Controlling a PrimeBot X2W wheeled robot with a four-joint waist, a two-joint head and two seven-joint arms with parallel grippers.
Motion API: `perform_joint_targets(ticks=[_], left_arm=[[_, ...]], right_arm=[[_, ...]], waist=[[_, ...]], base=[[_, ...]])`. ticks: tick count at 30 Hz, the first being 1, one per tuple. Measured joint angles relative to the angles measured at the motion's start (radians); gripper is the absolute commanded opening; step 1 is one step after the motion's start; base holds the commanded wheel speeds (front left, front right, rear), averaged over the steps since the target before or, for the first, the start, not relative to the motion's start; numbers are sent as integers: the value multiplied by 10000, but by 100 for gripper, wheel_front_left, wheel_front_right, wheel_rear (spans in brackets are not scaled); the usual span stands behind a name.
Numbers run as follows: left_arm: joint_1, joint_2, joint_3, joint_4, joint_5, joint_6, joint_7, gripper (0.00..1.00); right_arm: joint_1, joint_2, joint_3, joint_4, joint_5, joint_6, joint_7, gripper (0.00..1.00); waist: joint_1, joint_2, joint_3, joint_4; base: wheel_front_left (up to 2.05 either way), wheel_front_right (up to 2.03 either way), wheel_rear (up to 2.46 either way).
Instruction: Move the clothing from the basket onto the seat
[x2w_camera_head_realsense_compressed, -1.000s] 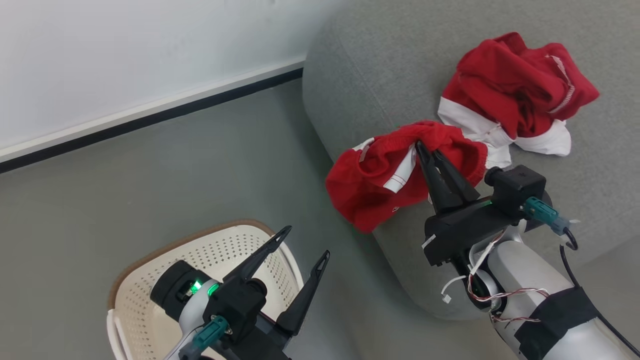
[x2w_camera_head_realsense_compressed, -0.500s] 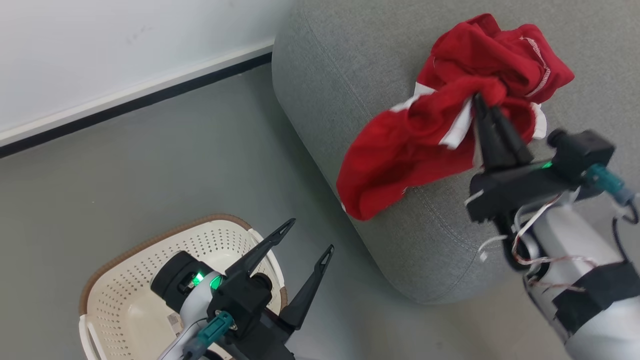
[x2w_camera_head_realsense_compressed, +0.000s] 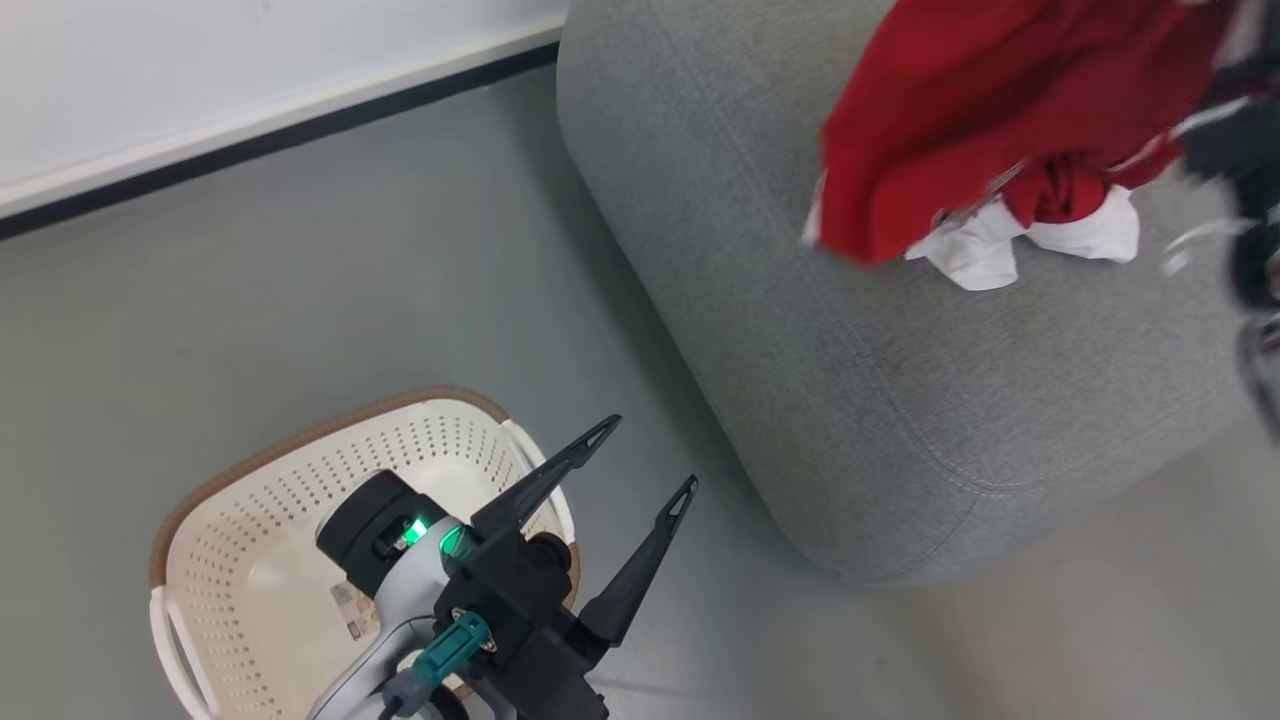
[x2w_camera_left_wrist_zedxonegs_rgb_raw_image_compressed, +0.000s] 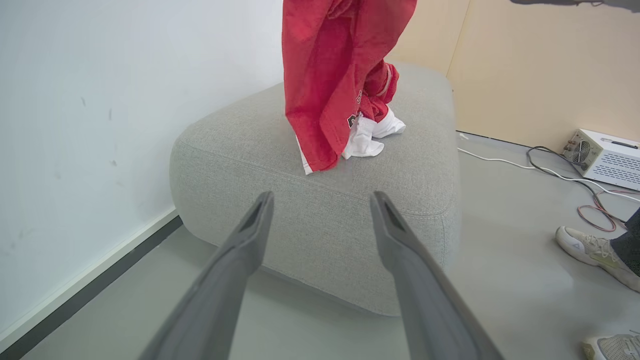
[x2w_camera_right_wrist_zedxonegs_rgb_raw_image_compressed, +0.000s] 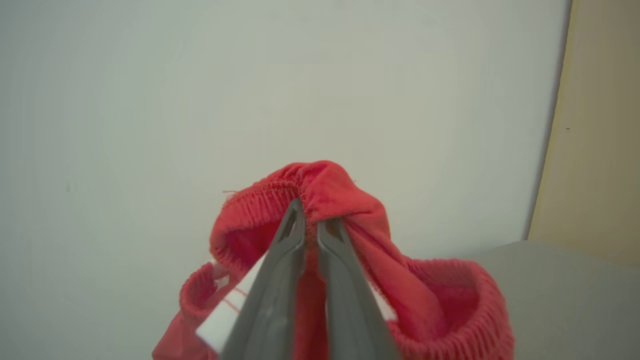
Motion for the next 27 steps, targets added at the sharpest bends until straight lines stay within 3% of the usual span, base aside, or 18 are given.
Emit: perform_joint_targets(ticks=[15,21,27], left_arm=[[-483,173,-253,-378,12,-140,173,100],[-708,320,-257,-476,15,-165,174,100],[-902,456,-244,-483,23,-169,173,100]], right_arm=[[-1927,-1797,-1810,1187,-497,-345,-29,0],[-1923,-1789,-1845,2048,-539,-407,-29,0],[-1519,-1327,-1808,2945,-531,-410,-29,0]], waist=[[1,0,1143,741],[1,0,1625,966],[1,-1,2008,1132]], base=[[0,0,0],[0,0,0],[0,0,0]])
